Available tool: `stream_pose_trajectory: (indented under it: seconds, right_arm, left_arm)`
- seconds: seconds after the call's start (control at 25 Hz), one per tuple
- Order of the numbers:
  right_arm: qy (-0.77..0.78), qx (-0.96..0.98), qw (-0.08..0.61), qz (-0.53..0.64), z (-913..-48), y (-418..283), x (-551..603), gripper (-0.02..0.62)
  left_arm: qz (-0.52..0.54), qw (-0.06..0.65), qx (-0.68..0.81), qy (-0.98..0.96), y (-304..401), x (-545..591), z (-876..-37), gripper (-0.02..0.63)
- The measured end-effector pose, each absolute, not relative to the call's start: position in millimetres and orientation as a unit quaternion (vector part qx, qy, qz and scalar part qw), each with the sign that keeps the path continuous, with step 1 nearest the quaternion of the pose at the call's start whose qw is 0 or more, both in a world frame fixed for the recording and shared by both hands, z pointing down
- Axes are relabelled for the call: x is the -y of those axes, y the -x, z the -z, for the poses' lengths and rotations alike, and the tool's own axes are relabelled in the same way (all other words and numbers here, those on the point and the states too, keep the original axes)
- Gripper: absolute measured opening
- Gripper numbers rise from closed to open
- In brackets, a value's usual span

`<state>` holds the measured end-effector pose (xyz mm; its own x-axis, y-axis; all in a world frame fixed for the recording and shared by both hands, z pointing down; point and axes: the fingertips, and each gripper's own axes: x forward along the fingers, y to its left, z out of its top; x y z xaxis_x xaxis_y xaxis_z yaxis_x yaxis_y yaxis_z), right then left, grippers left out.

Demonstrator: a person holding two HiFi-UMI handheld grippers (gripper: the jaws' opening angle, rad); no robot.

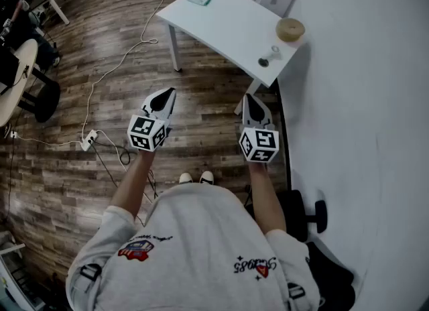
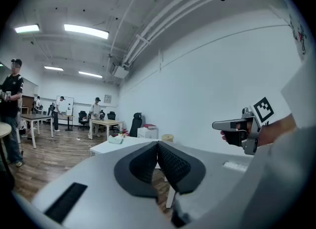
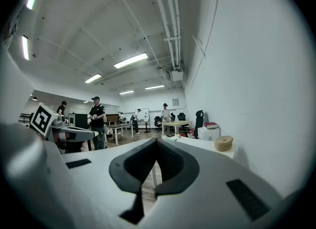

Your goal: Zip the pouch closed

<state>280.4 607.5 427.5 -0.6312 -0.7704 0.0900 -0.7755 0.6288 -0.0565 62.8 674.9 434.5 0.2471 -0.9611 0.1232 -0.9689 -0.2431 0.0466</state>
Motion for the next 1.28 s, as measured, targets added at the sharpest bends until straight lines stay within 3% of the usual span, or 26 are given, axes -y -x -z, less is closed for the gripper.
stream_pose_trajectory:
  seconds: [0.24,0.32,0.48,0.6,0.68,0.8,1.28]
  right_arm:
    - [-0.421,0.906,0.014,-0.047,-428,-274,-608,-0.005]
    - [-0.421,0.906,0.012,-0.047,-430,-271,-609,0.047]
    - [-0.432,0.901,0.004,-0.039,-432,-268,-606,0.17]
    - [-0.438,0.898,0.0,-0.043,-434,-270,-601,0.299]
    - [-0.439,0.897,-0.008,-0.042,-433,-270,-599,0.366]
    - [-0.442,0.896,-0.011,-0.039,-435,-272,-597,0.426]
    - [-0.428,0.902,-0.017,-0.056,-446,-283,-582,0.426]
  left_arm:
    - [-0.041,0.052,0.615,-0.786,-56,-674,-439,0.008]
    - [-0.043,0.055,0.613,-0.787,-54,-673,-441,0.016]
    - [-0.04,0.063,0.609,-0.789,-54,-669,-447,0.195]
    - [-0.033,0.06,0.619,-0.782,-53,-665,-449,0.33]
    - [-0.029,0.061,0.625,-0.777,-52,-663,-452,0.385]
    - [-0.027,0.068,0.621,-0.78,-56,-663,-456,0.4]
    - [-0.026,0.077,0.626,-0.776,-74,-647,-464,0.399]
